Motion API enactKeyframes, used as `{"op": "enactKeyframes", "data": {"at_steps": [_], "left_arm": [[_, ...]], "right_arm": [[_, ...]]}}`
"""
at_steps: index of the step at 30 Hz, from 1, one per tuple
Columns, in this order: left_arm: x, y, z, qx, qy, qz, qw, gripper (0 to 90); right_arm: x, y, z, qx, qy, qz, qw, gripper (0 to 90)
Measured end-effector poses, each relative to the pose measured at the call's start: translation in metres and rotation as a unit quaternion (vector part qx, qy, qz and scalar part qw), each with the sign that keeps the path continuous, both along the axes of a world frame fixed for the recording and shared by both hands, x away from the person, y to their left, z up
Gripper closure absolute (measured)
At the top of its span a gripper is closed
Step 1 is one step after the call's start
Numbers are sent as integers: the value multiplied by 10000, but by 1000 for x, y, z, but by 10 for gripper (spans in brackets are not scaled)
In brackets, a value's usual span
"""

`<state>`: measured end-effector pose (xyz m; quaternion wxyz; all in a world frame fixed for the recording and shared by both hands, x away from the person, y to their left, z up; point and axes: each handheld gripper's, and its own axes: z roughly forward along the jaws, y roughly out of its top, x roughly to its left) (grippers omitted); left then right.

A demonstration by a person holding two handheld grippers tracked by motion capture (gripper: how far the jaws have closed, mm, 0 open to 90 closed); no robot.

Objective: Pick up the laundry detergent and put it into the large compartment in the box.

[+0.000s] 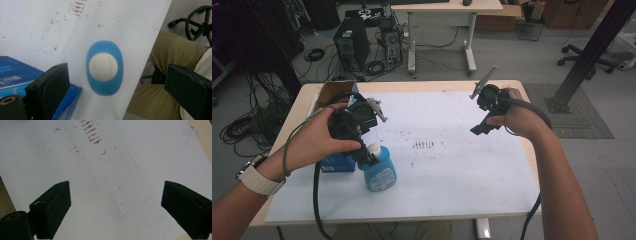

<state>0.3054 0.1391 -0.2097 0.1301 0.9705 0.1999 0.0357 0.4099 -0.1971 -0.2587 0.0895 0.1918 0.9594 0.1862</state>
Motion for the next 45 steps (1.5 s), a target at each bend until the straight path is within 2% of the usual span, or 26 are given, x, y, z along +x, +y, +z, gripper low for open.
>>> {"op": "enactKeyframes", "data": {"at_steps": [9,24,37,45], "left_arm": [[4,-2,-14,150,5,59,9999,63],[9,-5,-31,169,8,52,9998,67],[13,-8,-46,310,-6,70,9995,74],[17,-7,-58,325,2,159,9993,74]], "right_arm": [[0,1,-2,-8,23,5,10000,89],[0,0,-3,-14,38,-4,10000,89],[0,0,-4,-4,47,-2,10000,89],[0,1,-5,-11,46,-9,10000,89]]}}
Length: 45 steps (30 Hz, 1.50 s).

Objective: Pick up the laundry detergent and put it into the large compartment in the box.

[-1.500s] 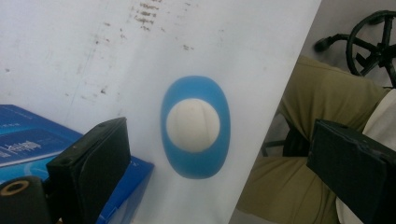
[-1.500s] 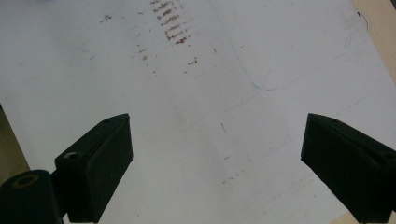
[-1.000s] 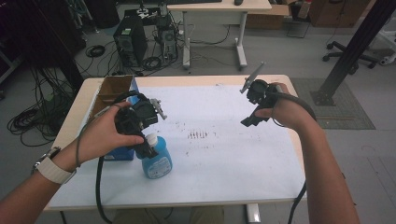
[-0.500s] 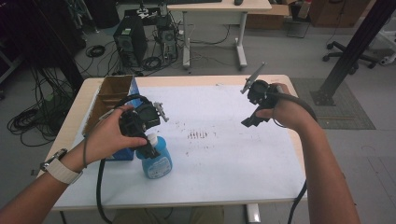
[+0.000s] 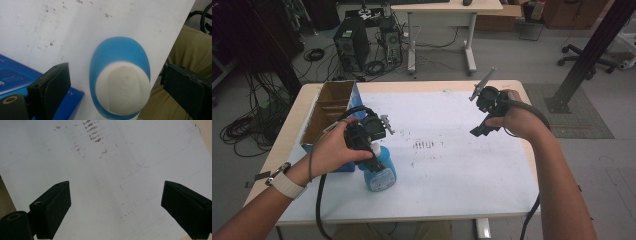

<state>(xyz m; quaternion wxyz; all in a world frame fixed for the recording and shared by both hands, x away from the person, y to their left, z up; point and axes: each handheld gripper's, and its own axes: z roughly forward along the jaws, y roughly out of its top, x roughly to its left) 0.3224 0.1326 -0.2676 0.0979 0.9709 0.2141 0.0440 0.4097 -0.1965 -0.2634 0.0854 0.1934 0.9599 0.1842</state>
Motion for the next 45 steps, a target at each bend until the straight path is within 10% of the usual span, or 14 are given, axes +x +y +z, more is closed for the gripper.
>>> {"op": "enactKeyframes", "data": {"at_steps": [45], "left_arm": [[6,1,-20,-80,302,-44,9995,370]], "right_arm": [[0,0,-2,6,15,0,10000,89]]}}
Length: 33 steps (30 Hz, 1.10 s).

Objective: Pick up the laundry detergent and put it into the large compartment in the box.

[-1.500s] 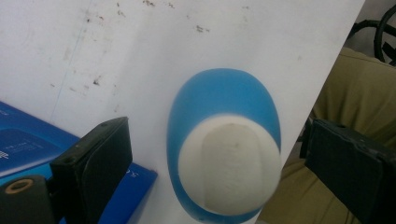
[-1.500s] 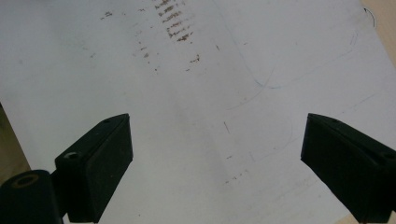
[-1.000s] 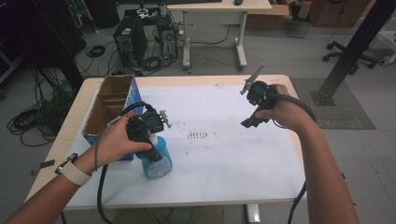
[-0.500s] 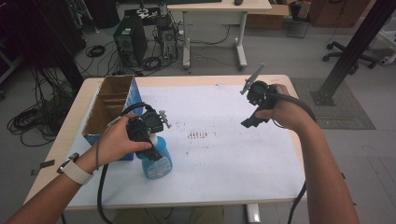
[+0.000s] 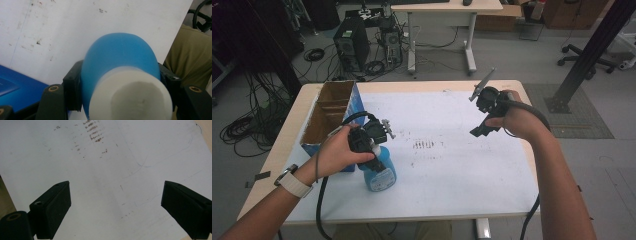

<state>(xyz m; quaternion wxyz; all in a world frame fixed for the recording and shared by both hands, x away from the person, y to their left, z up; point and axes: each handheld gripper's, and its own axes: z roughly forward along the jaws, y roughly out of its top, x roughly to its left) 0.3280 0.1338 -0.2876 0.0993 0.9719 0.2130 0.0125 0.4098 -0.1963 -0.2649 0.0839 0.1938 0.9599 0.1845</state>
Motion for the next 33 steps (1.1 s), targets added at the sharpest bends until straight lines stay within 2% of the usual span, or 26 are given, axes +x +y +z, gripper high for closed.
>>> {"op": "enactKeyframes", "data": {"at_steps": [18,21,25,33], "left_arm": [[-1,-2,1,56,5,63,10000,376],[0,0,4,-78,57,119,9999,376],[0,2,9,-140,84,160,9997,376],[-2,2,20,-109,46,280,9995,376]], "right_arm": [[-1,0,0,11,-2,3,10000,89],[-1,0,1,8,-9,14,10000,90],[-2,-1,1,17,-10,-2,10000,90],[-3,0,2,28,-24,10,10000,90]]}}
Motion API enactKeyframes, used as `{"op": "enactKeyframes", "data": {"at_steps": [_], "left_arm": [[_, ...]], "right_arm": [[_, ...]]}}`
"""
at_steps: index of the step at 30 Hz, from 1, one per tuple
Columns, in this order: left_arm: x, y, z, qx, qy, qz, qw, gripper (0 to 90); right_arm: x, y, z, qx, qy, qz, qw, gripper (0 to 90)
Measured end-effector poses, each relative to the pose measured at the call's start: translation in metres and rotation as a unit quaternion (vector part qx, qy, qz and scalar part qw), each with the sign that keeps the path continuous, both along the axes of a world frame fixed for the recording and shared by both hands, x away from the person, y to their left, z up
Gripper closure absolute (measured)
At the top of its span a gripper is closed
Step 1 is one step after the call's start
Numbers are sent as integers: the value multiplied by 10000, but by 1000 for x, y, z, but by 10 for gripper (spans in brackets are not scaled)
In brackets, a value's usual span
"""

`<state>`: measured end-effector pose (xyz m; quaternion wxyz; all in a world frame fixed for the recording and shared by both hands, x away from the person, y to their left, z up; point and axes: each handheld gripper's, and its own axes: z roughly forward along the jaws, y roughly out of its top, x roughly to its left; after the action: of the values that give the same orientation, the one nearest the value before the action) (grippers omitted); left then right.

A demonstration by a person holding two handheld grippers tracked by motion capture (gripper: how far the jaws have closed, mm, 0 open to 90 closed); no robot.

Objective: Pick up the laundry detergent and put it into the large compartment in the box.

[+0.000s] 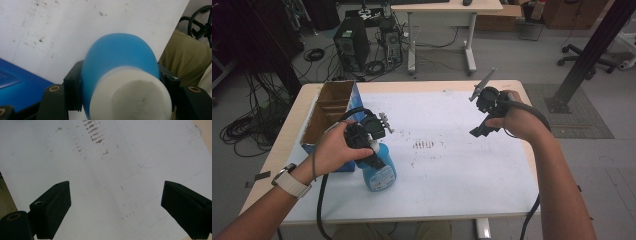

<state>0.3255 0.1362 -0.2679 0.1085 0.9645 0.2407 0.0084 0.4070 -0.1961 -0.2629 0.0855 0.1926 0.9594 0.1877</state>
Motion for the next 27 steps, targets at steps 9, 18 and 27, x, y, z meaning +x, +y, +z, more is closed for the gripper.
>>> {"op": "enactKeyframes", "data": {"at_steps": [9,18,27], "left_arm": [[-6,-3,11,61,-83,136,9999,376],[-9,-5,27,99,-173,210,9996,376],[-12,-8,44,109,-239,436,9987,375]], "right_arm": [[-2,0,0,-9,-5,17,10000,90],[-2,0,1,-2,-10,27,10000,92],[-4,0,4,9,-26,36,10000,92]]}}
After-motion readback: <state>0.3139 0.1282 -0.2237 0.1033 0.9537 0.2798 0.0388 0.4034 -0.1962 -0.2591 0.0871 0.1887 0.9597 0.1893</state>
